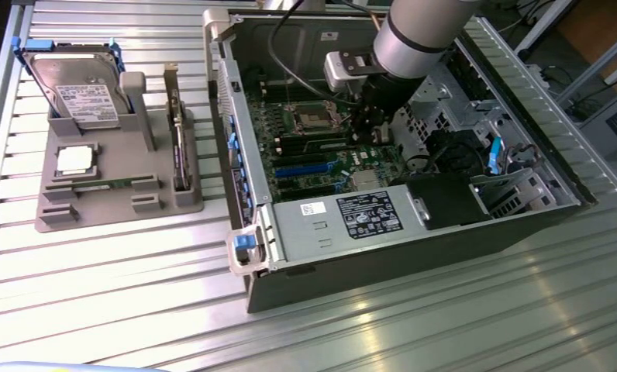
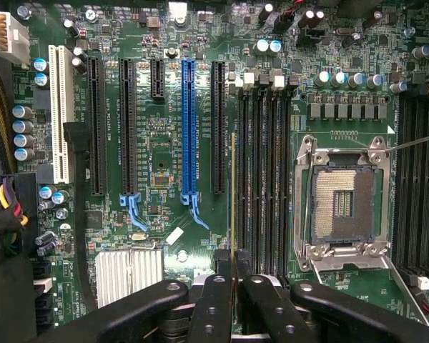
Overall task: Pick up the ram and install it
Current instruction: 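Insert the ram into the slot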
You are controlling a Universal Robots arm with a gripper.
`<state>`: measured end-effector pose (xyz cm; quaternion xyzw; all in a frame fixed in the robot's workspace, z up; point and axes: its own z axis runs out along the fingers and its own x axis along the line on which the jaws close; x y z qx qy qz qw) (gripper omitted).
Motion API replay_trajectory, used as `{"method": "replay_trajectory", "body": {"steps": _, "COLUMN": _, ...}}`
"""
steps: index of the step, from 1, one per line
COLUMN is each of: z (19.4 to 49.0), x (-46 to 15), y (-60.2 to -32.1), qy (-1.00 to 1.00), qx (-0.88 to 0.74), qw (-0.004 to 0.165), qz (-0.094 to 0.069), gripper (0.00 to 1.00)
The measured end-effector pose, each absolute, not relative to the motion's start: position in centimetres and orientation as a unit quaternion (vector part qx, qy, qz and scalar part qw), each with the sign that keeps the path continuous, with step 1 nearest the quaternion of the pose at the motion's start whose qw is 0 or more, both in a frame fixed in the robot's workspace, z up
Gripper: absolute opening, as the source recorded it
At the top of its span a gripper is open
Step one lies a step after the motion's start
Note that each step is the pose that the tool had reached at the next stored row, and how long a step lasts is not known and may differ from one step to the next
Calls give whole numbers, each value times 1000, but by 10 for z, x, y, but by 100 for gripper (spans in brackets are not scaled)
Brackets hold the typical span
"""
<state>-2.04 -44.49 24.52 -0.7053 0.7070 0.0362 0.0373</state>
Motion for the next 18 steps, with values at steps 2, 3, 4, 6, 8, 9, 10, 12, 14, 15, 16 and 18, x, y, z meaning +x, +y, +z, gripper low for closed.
{"method": "replay_trajectory", "body": {"steps": 2, "z": 244, "x": -20, "y": -445, "qy": 707, "qx": -705, "qw": 37, "qz": 36, "gripper": 12}}
{"method": "replay_trajectory", "body": {"steps": 3, "z": 244, "x": -21, "y": -445, "qy": 707, "qx": -705, "qw": 37, "qz": 36, "gripper": 12}}
{"method": "replay_trajectory", "body": {"steps": 4, "z": 244, "x": -21, "y": -445, "qy": 707, "qx": -705, "qw": 37, "qz": 36, "gripper": 12}}
{"method": "replay_trajectory", "body": {"steps": 6, "z": 243, "x": -21, "y": -445, "qy": 707, "qx": -705, "qw": 37, "qz": 36, "gripper": 12}}
{"method": "replay_trajectory", "body": {"steps": 8, "z": 242, "x": -21, "y": -445, "qy": 707, "qx": -705, "qw": 37, "qz": 36, "gripper": 12}}
{"method": "replay_trajectory", "body": {"steps": 9, "z": 241, "x": -21, "y": -445, "qy": 707, "qx": -705, "qw": 37, "qz": 36, "gripper": 12}}
{"method": "replay_trajectory", "body": {"steps": 10, "z": 240, "x": -21, "y": -445, "qy": 707, "qx": -705, "qw": 37, "qz": 36, "gripper": 12}}
{"method": "replay_trajectory", "body": {"steps": 12, "z": 238, "x": -21, "y": -445, "qy": 707, "qx": -705, "qw": 37, "qz": 36, "gripper": 12}}
{"method": "replay_trajectory", "body": {"steps": 14, "z": 238, "x": -21, "y": -444, "qy": 707, "qx": -705, "qw": 36, "qz": 35, "gripper": 12}}
{"method": "replay_trajectory", "body": {"steps": 15, "z": 238, "x": -21, "y": -444, "qy": 707, "qx": -705, "qw": 36, "qz": 35, "gripper": 12}}
{"method": "replay_trajectory", "body": {"steps": 16, "z": 238, "x": -21, "y": -444, "qy": 707, "qx": -705, "qw": 36, "qz": 34, "gripper": 12}}
{"method": "replay_trajectory", "body": {"steps": 18, "z": 238, "x": -21, "y": -444, "qy": 707, "qx": -705, "qw": 35, "qz": 34, "gripper": 12}}
